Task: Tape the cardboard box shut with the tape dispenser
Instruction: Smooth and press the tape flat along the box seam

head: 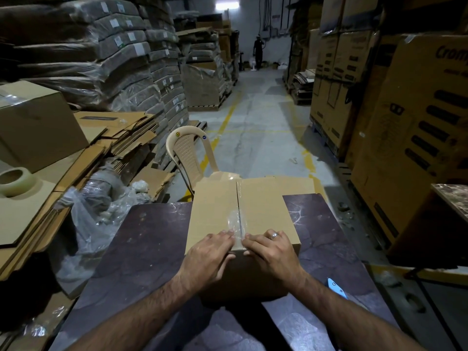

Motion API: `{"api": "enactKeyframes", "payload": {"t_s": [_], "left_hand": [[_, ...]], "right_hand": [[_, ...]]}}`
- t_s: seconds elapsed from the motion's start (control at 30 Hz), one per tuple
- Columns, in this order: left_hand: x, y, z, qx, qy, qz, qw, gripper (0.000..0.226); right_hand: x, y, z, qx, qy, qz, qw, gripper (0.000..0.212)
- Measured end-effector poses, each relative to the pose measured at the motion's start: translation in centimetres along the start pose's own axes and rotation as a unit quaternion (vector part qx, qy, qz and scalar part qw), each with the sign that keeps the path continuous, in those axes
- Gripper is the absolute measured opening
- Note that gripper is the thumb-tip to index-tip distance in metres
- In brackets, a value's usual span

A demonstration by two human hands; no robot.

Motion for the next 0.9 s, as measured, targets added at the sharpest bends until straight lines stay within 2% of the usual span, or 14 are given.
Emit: {"api": "enactKeyframes", "payload": {"t_s": [0.1, 0.2, 0.27, 0.33, 0.43, 0.5, 0.53, 0.6, 0.67, 0.73, 0.9], "left_hand": [[-0.1, -0.1, -0.1, -0.001, 0.004, -0.002, 1.000, 0.038], [-0.1, 0.2, 0.7, 0.032, -0.018, 0.003, 0.999, 0.058], [-0.1, 0.0, 1.3, 0.030, -0.040, -0.011, 0.999, 0.069], [-0.1, -0.1, 1.0, 0.014, -0.032, -0.021, 0.999, 0.062], [-0.2, -0.1, 0.2, -0.014, 0.005, -0.019, 1.000, 0.044], [-0.3, 0.2, -0.1, -0.007, 0.022, -0.014, 1.000, 0.043], [-0.3, 0.3, 0.1, 0.004, 0.022, -0.013, 1.000, 0.046], [-0.1, 0.4, 0.7, 0.037, -0.010, -0.018, 0.999, 0.067], [0.0, 0.3, 1.6, 0.061, -0.049, -0.034, 0.996, 0.087], [0.1, 0.0, 1.6, 0.047, -0.049, -0.040, 0.997, 0.082], [0.1, 0.1, 0.6, -0.015, -0.004, -0.022, 1.000, 0.052]], "right_hand": [[-0.3, 0.1, 0.3, -0.005, -0.005, 0.011, 1.000, 0.024], [-0.8, -0.5, 1.5, -0.032, -0.047, 0.038, 0.998, 0.046], [-0.8, -0.7, 1.6, -0.047, -0.076, 0.039, 0.995, 0.053], [-0.3, -0.5, 1.3, -0.040, -0.090, 0.031, 0.995, 0.045], [-0.1, -0.1, 0.8, -0.008, -0.066, 0.020, 0.998, 0.025], [-0.6, -0.1, 0.8, -0.004, -0.049, 0.023, 0.999, 0.025], [-0.8, -0.3, 1.1, -0.012, -0.049, 0.027, 0.998, 0.030], [-1.0, -0.7, 1.6, -0.034, -0.057, 0.038, 0.997, 0.043], [-0.7, -0.8, 1.4, -0.046, -0.057, 0.048, 0.996, 0.045], [-0.2, -0.8, 1.1, -0.049, -0.064, 0.047, 0.996, 0.039], [0.4, -0.4, 0.5, -0.018, -0.072, 0.023, 0.997, 0.022]]}}
Point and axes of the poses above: each hand's wrist, its own x-axis towards the middle knuckle, its own z-axis out of the palm, y = z × x, the point moved 9 cm from there along x, towards the middle knuckle, and after that the axes turned 15 degrees about -y, right-handed, at the moved point
